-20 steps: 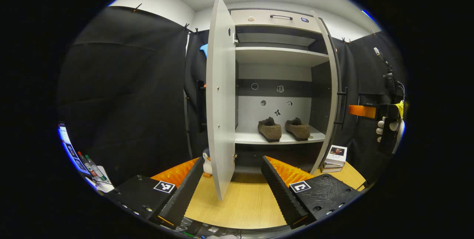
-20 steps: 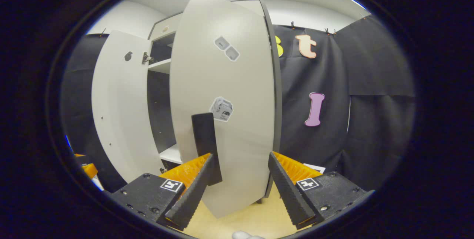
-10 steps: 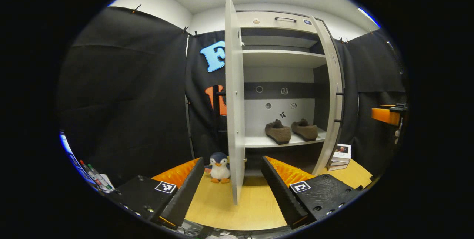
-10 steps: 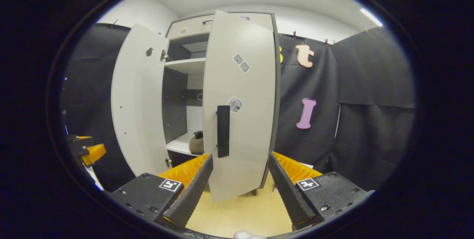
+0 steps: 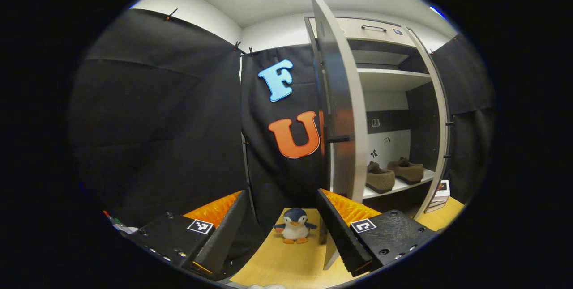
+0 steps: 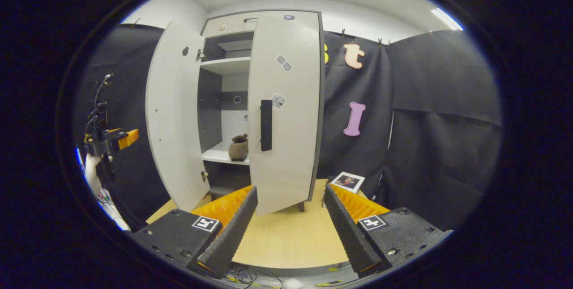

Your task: Grab one shoe with the right hand and put it into the shoe cabinet, grab the other shoe with the left hand and put it into the shoe cabinet; then close the right door with the right hand and the left door with the left hand.

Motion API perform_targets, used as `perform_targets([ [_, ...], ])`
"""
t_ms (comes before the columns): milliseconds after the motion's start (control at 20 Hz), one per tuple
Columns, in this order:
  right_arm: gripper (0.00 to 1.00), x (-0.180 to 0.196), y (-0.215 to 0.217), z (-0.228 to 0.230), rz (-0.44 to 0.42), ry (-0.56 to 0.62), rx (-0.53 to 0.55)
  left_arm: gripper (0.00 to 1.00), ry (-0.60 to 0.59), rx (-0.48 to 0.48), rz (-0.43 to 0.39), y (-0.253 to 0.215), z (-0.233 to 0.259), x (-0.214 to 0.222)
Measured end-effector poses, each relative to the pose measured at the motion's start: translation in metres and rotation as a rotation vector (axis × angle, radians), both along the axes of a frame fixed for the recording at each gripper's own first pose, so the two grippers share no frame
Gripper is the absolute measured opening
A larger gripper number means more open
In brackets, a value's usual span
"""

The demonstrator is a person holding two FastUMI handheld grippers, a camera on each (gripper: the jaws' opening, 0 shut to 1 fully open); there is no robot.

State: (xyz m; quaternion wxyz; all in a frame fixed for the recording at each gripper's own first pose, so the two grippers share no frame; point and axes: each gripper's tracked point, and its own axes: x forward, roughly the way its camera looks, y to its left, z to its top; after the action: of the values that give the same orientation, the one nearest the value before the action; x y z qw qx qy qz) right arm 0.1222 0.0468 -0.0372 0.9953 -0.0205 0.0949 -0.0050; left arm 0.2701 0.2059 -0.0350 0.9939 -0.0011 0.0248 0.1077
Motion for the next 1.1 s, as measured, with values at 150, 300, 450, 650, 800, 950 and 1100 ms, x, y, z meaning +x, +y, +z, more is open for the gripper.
perform_targets([
  [150, 0.95, -0.016, -0.005, -0.006, -0.030, 0.021, 0.002, 0.96, -0.005, -0.015, -0.002, 0.009, 0.003, 0.030],
  [300, 0.98, -0.025, -0.013, -0.005, -0.063, 0.020, 0.019, 0.95, -0.009, -0.004, -0.007, 0.011, 0.006, 0.049],
  [450, 0.98, -0.027, -0.016, -0.007, -0.081, 0.022, 0.027, 0.93, -0.013, 0.008, -0.009, 0.011, 0.008, 0.053],
  [650, 0.98, -0.013, -0.010, -0.016, -0.059, 0.048, 0.054, 0.90, -0.001, 0.059, -0.038, 0.003, 0.003, 0.051],
  [800, 0.98, -0.005, -0.002, -0.014, -0.028, 0.046, 0.059, 0.88, -0.005, 0.065, -0.041, -0.002, 0.006, 0.052],
  [950, 0.98, -0.004, 0.002, -0.010, -0.009, 0.036, 0.065, 0.88, -0.005, 0.015, -0.055, -0.012, 0.003, 0.051],
  [1100, 0.99, -0.004, -0.003, -0.008, -0.001, 0.033, 0.053, 0.88, -0.009, 0.015, -0.061, -0.025, 0.004, 0.050],
])
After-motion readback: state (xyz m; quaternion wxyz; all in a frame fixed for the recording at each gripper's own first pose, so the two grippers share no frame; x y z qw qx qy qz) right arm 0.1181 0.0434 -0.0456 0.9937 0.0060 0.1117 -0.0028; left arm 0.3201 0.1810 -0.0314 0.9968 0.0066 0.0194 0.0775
